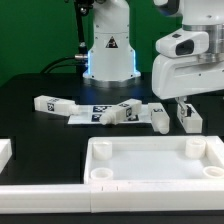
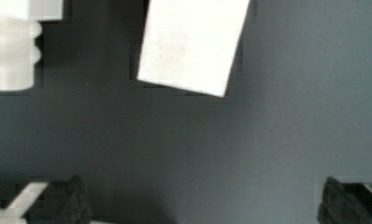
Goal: Assemble desk
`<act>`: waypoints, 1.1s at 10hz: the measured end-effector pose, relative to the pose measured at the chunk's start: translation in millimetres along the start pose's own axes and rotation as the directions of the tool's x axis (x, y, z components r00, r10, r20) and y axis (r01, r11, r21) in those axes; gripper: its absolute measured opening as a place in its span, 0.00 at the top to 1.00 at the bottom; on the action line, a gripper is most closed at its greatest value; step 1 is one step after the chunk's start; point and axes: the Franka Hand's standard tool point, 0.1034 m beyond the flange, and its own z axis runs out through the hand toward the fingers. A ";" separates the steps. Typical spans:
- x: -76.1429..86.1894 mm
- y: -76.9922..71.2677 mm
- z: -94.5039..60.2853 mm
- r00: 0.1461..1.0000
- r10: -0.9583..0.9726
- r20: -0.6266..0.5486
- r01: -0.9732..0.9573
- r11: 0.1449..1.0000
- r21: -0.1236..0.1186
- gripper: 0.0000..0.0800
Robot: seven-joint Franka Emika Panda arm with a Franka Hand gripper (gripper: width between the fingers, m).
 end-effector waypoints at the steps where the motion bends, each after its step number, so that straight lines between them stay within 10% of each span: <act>1: -4.2 -2.5 -4.1 0.991 0.026 0.129 -0.026 1.000 0.000 0.19; 6: -12.1 -3.6 0.0 0.885 0.056 0.461 -0.068 0.998 0.009 0.19; 8: -14.9 -5.4 1.2 0.761 0.139 0.633 -0.139 0.989 -0.051 0.19; 11: -8.4 -4.9 13.7 0.688 0.119 0.715 -0.126 0.991 -0.044 0.19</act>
Offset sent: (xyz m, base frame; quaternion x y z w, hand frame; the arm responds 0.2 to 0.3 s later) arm 0.0040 -0.0172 0.0042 -0.0621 -0.1485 -0.0283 0.9865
